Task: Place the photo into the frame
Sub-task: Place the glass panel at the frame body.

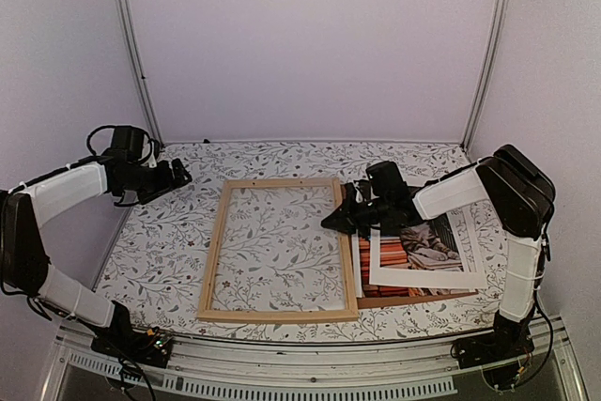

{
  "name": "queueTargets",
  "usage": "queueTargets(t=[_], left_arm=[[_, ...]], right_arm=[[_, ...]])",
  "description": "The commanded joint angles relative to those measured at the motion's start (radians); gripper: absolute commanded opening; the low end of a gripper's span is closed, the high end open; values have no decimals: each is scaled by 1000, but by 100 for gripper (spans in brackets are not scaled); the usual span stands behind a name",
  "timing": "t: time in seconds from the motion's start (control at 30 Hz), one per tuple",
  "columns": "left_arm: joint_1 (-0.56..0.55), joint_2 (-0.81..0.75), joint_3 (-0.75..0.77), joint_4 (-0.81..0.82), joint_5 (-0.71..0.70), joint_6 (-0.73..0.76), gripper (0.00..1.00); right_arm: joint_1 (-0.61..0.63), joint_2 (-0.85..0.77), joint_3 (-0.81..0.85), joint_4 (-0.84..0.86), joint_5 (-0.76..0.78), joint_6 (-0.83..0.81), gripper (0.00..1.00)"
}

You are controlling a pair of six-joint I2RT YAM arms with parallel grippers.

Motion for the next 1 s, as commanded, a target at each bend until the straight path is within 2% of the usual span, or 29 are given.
queueTargets(t=[0.0, 0.97], left_arm=[[-13, 7, -10, 21, -2, 7, 100], [-27, 12, -13, 23, -7, 8, 100]], right_arm=[[5, -21, 27, -9, 15, -16, 0], [20, -48, 37, -42, 28, -24, 0]])
